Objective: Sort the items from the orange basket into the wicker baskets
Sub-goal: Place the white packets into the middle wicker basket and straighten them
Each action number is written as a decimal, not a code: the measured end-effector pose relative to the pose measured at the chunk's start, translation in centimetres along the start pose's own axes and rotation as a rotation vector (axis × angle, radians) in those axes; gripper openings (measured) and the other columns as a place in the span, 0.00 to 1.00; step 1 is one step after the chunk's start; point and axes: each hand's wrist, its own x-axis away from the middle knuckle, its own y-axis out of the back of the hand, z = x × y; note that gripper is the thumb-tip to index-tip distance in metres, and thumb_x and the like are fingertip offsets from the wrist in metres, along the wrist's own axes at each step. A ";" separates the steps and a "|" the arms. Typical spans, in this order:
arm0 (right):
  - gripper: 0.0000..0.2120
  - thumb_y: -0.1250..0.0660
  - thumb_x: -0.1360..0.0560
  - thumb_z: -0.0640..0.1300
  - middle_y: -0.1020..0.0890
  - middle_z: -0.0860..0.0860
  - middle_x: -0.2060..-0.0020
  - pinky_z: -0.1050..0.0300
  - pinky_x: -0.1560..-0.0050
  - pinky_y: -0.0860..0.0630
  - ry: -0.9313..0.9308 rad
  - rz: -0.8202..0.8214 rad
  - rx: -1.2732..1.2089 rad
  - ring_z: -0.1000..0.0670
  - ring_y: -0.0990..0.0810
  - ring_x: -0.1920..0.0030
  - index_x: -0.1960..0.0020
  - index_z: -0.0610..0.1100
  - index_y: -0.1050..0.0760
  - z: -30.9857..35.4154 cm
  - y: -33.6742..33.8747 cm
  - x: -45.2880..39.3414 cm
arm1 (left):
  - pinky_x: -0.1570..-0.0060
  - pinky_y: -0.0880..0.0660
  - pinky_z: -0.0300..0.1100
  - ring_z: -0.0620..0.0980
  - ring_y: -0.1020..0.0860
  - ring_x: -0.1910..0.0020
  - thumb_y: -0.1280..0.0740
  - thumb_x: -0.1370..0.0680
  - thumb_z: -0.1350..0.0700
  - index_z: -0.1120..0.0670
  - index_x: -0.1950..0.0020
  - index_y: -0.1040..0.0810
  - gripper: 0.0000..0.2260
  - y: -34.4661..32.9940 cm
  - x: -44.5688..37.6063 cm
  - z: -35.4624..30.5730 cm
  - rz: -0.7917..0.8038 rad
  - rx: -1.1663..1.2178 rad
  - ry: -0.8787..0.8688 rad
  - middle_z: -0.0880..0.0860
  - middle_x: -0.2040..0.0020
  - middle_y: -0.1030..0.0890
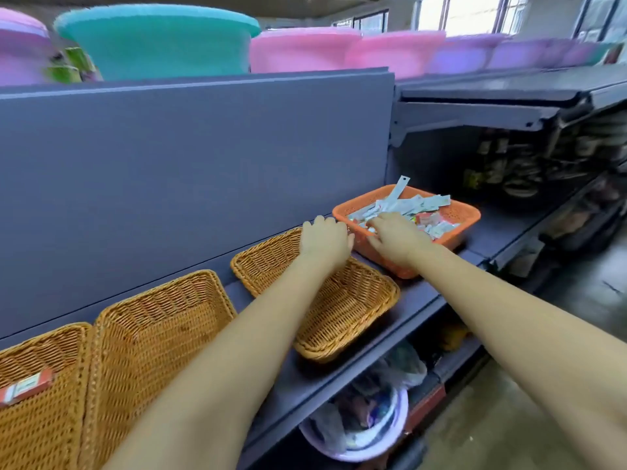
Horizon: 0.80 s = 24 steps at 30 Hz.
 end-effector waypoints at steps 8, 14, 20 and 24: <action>0.19 0.43 0.20 0.46 0.27 0.42 0.36 0.50 0.39 0.32 -0.128 0.012 -0.002 0.42 0.30 0.36 0.33 0.39 0.31 -8.1 -0.5 -3.5 | 0.44 0.32 0.49 0.56 0.29 0.39 0.48 0.18 0.49 0.56 0.38 0.26 0.17 -1.1 -8.3 -4.0 0.008 -0.029 -0.074 0.56 0.39 0.24; 0.18 0.44 0.21 0.44 0.28 0.43 0.36 0.49 0.40 0.30 -0.167 0.033 -0.011 0.42 0.29 0.37 0.34 0.40 0.30 -11.3 -1.0 -6.5 | 0.54 0.33 0.45 0.56 0.27 0.43 0.45 0.20 0.49 0.57 0.41 0.24 0.16 -2.3 -12.2 -6.0 0.067 0.028 -0.133 0.55 0.41 0.23; 0.16 0.44 0.21 0.44 0.25 0.44 0.40 0.48 0.42 0.28 -0.161 0.042 -0.007 0.44 0.28 0.39 0.37 0.41 0.27 -14.7 -1.4 -8.8 | 0.59 0.35 0.45 0.56 0.27 0.47 0.41 0.20 0.46 0.58 0.42 0.24 0.18 -3.8 -15.2 -8.5 0.095 0.097 -0.174 0.57 0.44 0.23; 0.13 0.45 0.21 0.44 0.25 0.43 0.45 0.51 0.47 0.31 -0.099 0.052 0.023 0.44 0.28 0.43 0.43 0.39 0.27 -16.5 -1.4 -10.2 | 0.57 0.32 0.45 0.55 0.27 0.46 0.40 0.22 0.40 0.59 0.44 0.22 0.23 -4.2 -17.0 -10.4 0.089 0.095 -0.114 0.57 0.46 0.22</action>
